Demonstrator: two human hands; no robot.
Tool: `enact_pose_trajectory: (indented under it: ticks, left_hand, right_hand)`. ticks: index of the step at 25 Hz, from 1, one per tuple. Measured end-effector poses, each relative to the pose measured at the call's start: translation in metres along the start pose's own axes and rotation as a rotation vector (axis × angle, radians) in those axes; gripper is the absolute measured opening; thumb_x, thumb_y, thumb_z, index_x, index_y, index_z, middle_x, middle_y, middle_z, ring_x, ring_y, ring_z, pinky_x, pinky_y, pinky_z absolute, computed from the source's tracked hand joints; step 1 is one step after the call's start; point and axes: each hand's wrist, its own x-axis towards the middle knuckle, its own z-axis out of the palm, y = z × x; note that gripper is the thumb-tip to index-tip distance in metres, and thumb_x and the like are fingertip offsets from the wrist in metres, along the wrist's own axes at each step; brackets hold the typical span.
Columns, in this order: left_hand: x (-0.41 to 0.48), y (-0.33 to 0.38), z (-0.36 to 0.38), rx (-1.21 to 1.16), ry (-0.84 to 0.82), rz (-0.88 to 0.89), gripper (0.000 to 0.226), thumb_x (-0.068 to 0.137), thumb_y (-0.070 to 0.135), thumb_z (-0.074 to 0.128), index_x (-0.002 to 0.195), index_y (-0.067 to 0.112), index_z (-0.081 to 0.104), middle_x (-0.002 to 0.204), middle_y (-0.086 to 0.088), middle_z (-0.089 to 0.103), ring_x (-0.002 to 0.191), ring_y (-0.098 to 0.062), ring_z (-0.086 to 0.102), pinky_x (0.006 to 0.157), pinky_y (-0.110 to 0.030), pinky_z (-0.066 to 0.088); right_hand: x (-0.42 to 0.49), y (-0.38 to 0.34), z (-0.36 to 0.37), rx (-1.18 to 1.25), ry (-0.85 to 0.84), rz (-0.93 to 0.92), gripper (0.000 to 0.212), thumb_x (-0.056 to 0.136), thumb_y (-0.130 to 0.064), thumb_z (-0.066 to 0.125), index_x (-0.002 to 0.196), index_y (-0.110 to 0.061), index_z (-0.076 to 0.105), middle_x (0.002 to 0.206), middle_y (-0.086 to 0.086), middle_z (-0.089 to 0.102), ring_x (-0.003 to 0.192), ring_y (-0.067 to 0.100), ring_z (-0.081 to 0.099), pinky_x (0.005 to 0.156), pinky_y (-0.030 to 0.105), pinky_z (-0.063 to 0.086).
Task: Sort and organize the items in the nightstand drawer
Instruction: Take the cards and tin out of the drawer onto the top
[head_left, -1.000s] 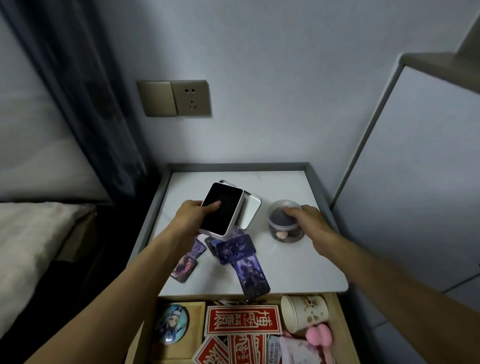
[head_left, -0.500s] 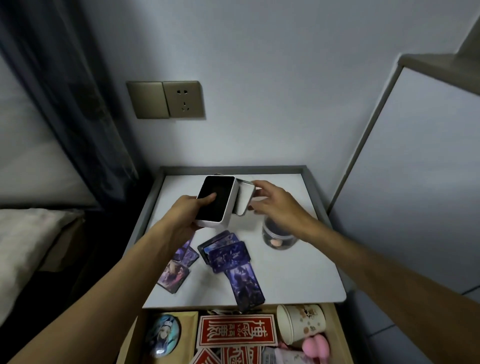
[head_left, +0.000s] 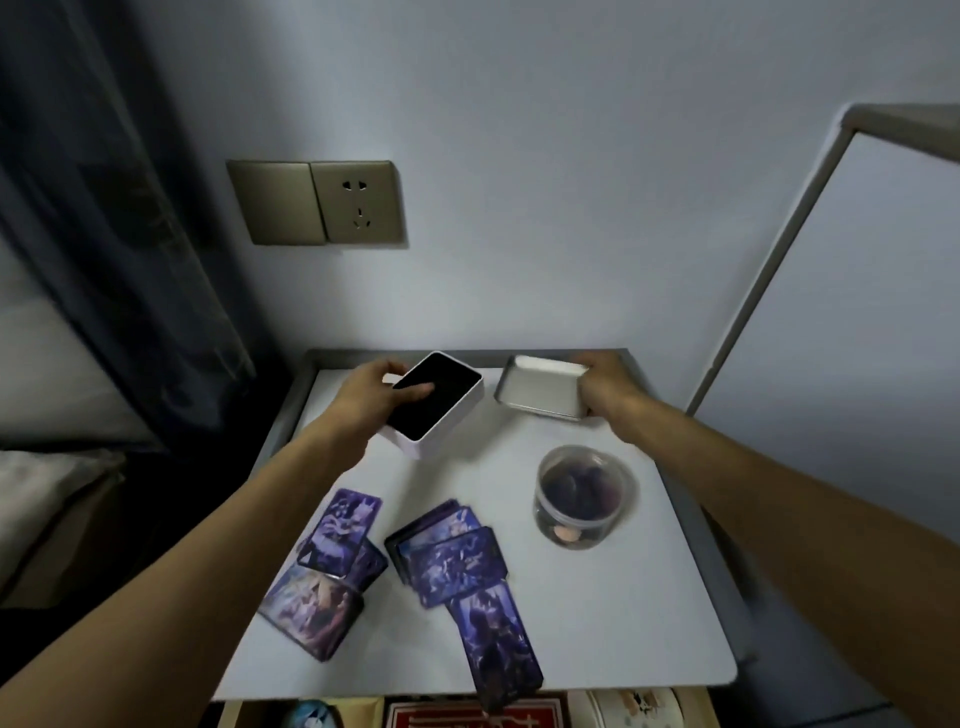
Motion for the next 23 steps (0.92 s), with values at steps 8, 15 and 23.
enact_pose_trajectory:
  ticks: [8,15,23]
  left_hand:
    - [0.069,-0.035,0.004,0.71,0.082,0.141,0.018,0.089,0.027,0.069,0.105,0.02,0.067,0.103,-0.007,0.07,0.088,-0.024,0.064,0.074,-0.033,0.05]
    - [0.067,-0.038,0.015,0.925,0.108,0.305,0.031,0.095,0.029,0.059,0.124,0.02,0.061,0.118,-0.006,0.069,0.101,-0.028,0.064,0.081,-0.037,0.053]
    - [0.046,-0.059,-0.002,1.092,-0.076,0.598,0.061,0.075,0.041,0.074,0.129,0.023,0.052,0.122,-0.002,0.062,0.103,-0.029,0.06,0.085,-0.039,0.048]
  right_hand:
    - [0.039,0.023,0.0,-0.358,0.034,0.027,0.034,0.092,-0.004,0.042,0.104,-0.016,0.071,0.116,0.012,0.068,0.095,0.027,0.061,0.072,0.027,0.049]
    - [0.011,-0.003,0.032,-0.863,-0.084,-0.154,0.061,0.084,-0.052,0.059,0.136,-0.021,0.05,0.147,0.016,0.032,0.137,0.035,0.025,0.107,0.043,0.032]
    - [0.015,-0.005,0.052,-0.968,-0.074,-0.139,0.047,0.09,-0.019,0.059,0.135,-0.019,0.045,0.145,0.012,0.031,0.137,0.032,0.025,0.083,0.038,0.033]
